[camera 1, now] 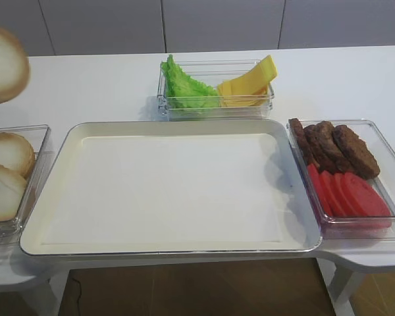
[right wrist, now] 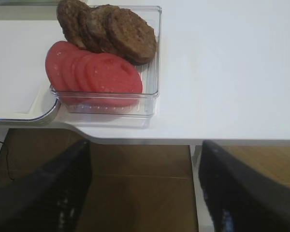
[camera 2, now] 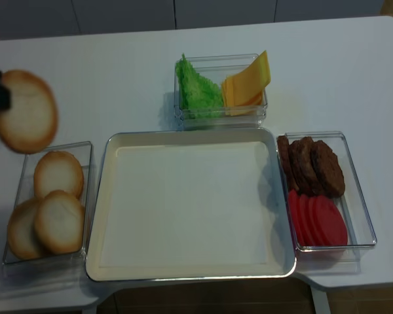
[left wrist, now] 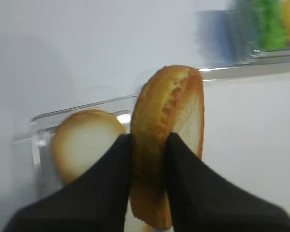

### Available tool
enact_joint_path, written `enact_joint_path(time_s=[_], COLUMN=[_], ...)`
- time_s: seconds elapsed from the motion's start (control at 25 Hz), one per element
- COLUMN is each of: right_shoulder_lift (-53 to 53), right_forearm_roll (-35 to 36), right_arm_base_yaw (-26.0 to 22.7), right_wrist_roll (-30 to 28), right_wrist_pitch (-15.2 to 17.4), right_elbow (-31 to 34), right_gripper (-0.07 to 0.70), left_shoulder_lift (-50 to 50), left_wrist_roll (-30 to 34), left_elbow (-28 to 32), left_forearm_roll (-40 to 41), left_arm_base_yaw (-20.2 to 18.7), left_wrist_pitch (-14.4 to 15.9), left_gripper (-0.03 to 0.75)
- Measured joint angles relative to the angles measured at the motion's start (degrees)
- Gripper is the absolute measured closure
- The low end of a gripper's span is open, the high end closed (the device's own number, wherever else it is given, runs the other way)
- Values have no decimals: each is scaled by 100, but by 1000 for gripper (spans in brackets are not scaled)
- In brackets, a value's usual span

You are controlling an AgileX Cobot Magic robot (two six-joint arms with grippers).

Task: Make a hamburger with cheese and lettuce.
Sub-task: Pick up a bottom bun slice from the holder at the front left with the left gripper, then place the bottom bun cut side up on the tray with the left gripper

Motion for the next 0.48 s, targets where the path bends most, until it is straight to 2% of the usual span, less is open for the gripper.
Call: enact_joint_path(time_s=[0.16, 0.32, 0.4, 0.44, 0.48], right_shoulder_lift=[0, 0, 0, 0, 0], right_forearm_roll=[0, 0, 0, 0, 0], right_arm_base_yaw=[0, 0, 0, 0, 0], right_wrist_roll=[0, -38, -38, -38, -38], right_wrist_pitch=[0, 0, 0, 0, 0], right_elbow=[0, 0, 0, 0, 0], right_gripper=[92, 92, 92, 92, 92], left_shoulder_lift=[-22, 3, 75, 196, 282], left_wrist_roll=[113, 51, -120, -285, -378], left_elbow=[0, 0, 0, 0, 0], left_forearm_roll=[-674, -877, -915, -926, -926], left_arm_base_yaw=[-769, -1629, -2101, -2512, -2724], left_wrist_pitch=[143, 55, -117, -406, -564], left_gripper=[559, 559, 561, 561, 561])
